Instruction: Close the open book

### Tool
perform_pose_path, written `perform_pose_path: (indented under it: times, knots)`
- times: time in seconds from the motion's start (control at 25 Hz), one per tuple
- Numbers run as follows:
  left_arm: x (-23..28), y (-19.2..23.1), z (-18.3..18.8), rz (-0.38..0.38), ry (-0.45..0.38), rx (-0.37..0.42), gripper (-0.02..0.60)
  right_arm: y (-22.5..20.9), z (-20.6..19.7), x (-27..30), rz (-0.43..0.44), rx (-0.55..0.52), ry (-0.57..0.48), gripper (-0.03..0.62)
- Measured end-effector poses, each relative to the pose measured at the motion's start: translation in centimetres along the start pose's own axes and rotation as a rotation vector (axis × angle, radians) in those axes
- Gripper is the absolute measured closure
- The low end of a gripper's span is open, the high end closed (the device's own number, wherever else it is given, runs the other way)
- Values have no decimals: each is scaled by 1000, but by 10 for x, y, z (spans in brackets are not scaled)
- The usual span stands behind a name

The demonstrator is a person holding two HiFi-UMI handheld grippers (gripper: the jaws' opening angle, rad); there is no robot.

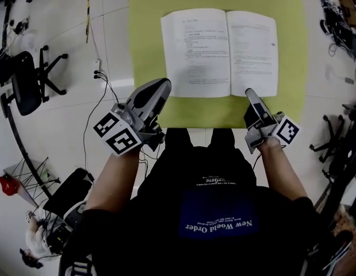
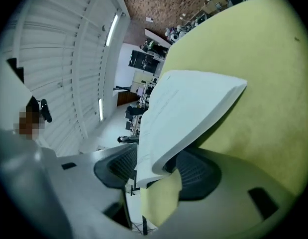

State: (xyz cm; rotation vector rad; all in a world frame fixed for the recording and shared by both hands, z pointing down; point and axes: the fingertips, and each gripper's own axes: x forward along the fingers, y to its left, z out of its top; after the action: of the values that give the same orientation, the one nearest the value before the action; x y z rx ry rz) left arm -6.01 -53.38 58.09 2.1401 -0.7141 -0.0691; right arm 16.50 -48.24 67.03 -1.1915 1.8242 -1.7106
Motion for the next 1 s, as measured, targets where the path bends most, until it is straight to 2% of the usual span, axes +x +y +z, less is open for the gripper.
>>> perform_pose_path:
  times: [0.16, 0.2, 0.24, 0.28, 0.52, 0.6, 0.76, 0.88, 1.0]
  knots:
    - [-7, 18, -12, 68, 13, -49, 578, -3, 13, 10, 36, 85, -90, 378]
    - [-7, 21, -15, 81, 23, -48, 578, -3, 15, 13, 49, 110, -109, 411]
    - [-6, 23, -16, 91, 30, -46, 578, -2, 16, 15, 66, 129, -123, 493]
    - [-4, 24, -17, 99, 36, -40, 578, 0, 16, 16, 88, 145, -130, 536]
    - [2, 32, -23, 123, 71, -33, 578, -1, 15, 15, 240, 348, -140, 549]
    - [5, 39, -29, 145, 104, -46, 521, -4, 14, 13, 273, 396, -144, 549]
    - [15, 60, -42, 228, 202, -53, 343, -7, 13, 13, 296, 416, -140, 549]
    - [26, 72, -52, 283, 288, -39, 273, -7, 13, 14, 295, 409, -133, 549]
    - [34, 77, -69, 320, 383, -38, 262, -5, 11, 14, 293, 404, -130, 549]
